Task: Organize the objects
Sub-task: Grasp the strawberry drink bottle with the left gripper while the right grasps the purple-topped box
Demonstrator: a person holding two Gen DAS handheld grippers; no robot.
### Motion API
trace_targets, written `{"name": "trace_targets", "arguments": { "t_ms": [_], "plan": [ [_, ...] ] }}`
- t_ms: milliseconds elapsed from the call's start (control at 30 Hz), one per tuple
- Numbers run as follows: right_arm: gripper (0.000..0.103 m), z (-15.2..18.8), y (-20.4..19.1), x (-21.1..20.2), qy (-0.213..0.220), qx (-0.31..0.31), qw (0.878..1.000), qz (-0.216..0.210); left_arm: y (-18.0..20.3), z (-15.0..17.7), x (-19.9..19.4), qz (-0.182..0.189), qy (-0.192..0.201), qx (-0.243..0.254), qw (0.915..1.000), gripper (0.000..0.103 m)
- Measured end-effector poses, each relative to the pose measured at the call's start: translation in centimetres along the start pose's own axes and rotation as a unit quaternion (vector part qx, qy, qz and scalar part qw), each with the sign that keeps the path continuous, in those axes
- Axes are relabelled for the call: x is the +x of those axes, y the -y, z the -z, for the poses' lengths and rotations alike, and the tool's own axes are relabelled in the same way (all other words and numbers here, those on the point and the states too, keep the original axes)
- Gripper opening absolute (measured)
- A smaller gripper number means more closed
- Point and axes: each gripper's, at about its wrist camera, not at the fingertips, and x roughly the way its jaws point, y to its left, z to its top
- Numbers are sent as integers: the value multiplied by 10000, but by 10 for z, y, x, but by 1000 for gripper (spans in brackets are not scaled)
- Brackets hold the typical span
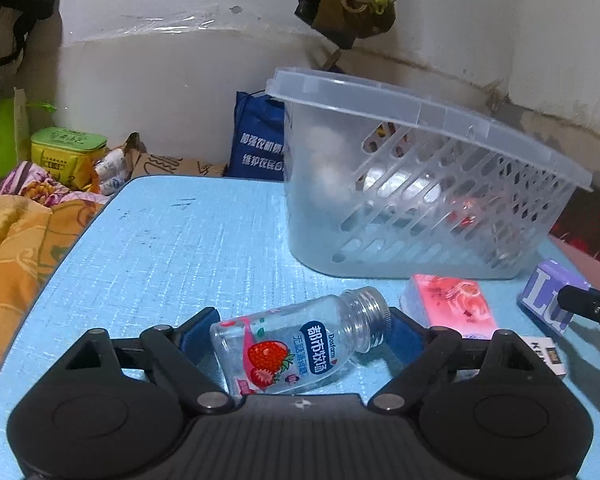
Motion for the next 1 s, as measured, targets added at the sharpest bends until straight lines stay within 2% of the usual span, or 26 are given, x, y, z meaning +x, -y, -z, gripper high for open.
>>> {"name": "trace_targets", "arguments": {
  "t_ms": [300, 467, 700, 767, 900, 1000],
  "plan": [
    [44, 0, 0, -6, 274, -3, 9996, -12, 2, 3, -9, 45, 327, 43, 9994, 90],
    [44, 2, -1, -13, 549, -34, 9985, 35, 6, 7, -20, -15, 681, 135, 9976, 90],
    [44, -2, -1, -18, 603, -27, 9980, -182, 13, 11, -37, -146, 1189, 283, 9924, 90],
    [44, -1, 3, -27, 625, 182, 9972, -364, 16, 13, -43, -76, 1252, 275, 9917, 90],
    [44, -3, 1, -49, 769, 152, 9961, -402, 18, 12, -61, 23, 1399, 255, 9898, 90],
    [44, -11, -2, -61, 881, 173, 9944, -567, 19, 7, -75, 275, 1434, 175, 9891, 90]
  ]
}}
